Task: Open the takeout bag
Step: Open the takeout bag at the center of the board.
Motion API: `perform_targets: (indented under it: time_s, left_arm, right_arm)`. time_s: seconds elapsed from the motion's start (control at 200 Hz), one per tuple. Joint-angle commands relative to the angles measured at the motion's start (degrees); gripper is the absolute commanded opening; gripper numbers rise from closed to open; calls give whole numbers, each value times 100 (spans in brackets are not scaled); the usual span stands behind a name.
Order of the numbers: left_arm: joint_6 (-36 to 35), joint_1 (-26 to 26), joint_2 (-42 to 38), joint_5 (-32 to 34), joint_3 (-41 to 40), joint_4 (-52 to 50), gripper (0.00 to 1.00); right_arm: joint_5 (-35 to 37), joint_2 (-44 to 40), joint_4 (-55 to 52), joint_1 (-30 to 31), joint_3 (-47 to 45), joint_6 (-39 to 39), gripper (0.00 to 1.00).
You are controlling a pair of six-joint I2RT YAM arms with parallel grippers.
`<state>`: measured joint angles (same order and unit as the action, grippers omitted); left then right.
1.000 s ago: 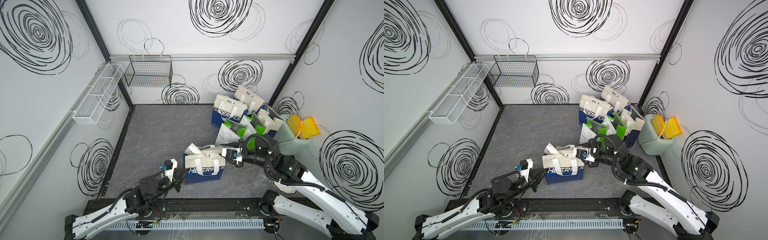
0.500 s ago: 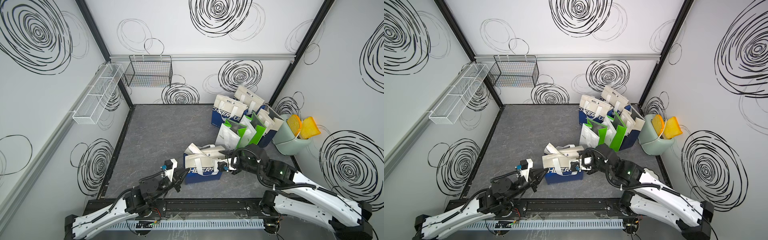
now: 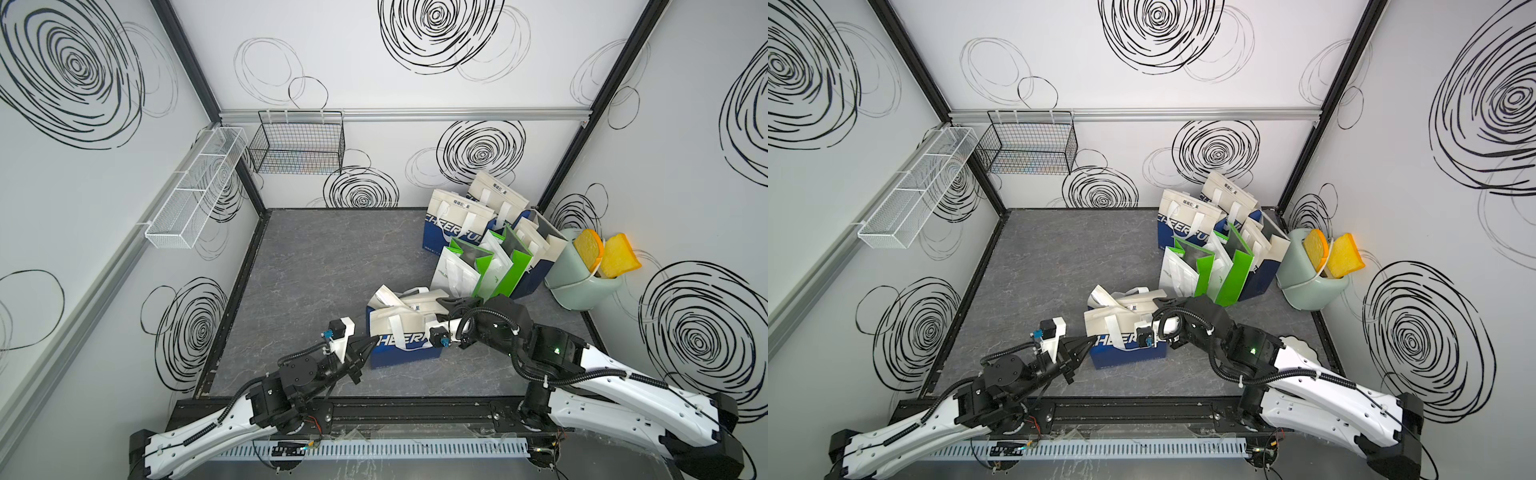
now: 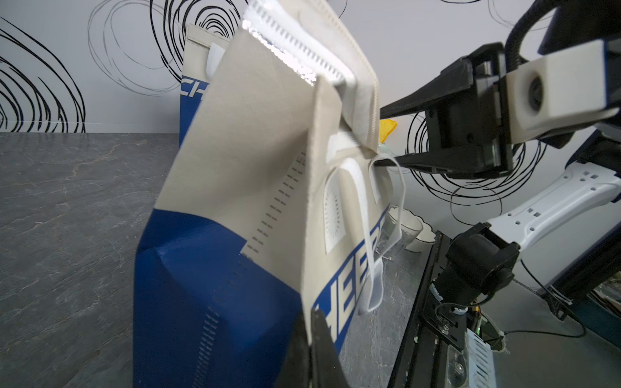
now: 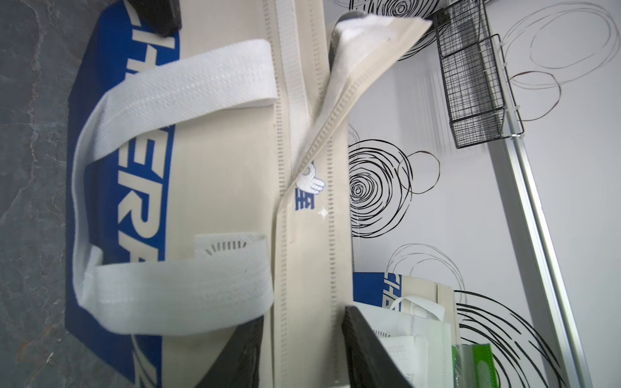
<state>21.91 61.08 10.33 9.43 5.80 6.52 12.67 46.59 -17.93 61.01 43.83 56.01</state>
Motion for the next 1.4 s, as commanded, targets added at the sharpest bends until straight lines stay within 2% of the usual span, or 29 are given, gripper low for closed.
perform_targets:
  time_s: [0.0, 0.25, 0.455, 0.7, 1.396]
  left_arm:
    - [58, -26, 31, -29, 35, 86, 0]
    - [59, -35, 13, -27, 44, 103, 0]
    - [68, -35, 14, -28, 35, 85, 0]
    - [76, -36, 4, -21, 33, 70, 0]
    - [68, -44, 0, -38, 34, 76, 0]
  right_arm:
    - [372, -56, 359, 89, -120, 266, 41]
    - [671, 34, 436, 221, -182, 388, 25]
    - [713, 103, 451, 275, -193, 376, 16]
    - [769, 184, 491, 279, -72, 311, 0]
    - [671, 316, 168, 279, 622, -227, 0]
